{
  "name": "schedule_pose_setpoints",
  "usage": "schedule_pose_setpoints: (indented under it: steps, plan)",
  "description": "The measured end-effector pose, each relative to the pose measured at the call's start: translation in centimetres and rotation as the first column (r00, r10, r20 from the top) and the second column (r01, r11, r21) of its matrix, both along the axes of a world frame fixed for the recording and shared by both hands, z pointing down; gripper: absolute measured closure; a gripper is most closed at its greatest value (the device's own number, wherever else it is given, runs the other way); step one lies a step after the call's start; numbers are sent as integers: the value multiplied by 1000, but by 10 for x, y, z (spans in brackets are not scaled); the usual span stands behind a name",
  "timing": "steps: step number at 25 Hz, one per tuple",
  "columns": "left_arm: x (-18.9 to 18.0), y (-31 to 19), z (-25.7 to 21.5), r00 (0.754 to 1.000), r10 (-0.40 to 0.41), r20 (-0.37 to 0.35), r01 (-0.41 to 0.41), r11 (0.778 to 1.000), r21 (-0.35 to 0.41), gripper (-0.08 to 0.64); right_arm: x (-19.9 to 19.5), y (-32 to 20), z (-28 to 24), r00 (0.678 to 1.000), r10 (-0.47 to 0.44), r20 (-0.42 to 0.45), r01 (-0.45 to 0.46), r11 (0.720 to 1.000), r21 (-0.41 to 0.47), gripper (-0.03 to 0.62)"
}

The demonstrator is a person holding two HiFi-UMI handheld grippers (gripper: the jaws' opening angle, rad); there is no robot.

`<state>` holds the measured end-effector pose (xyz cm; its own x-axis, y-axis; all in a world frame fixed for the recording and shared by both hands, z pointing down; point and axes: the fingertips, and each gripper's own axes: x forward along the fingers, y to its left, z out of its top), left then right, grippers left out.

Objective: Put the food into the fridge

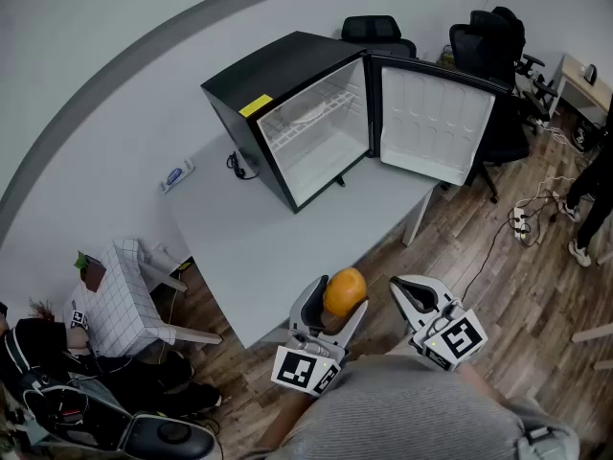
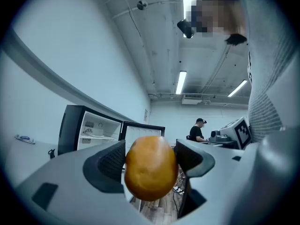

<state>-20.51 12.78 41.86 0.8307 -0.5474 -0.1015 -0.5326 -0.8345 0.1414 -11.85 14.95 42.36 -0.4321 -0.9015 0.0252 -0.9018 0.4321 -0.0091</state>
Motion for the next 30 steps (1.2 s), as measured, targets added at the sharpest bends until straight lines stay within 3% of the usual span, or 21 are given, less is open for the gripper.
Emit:
schedule_pose_setpoints:
  steps: [4, 30]
  plan:
    - [-2, 0, 1, 1000, 2, 1, -2, 1000, -1, 213, -10, 3, 5, 998, -56, 4, 56, 998, 18, 580]
    - [-18, -5, -1, 1000, -14, -5, 14, 1000, 11, 213, -33, -3, -1, 993, -112, 32, 110, 993, 49, 580]
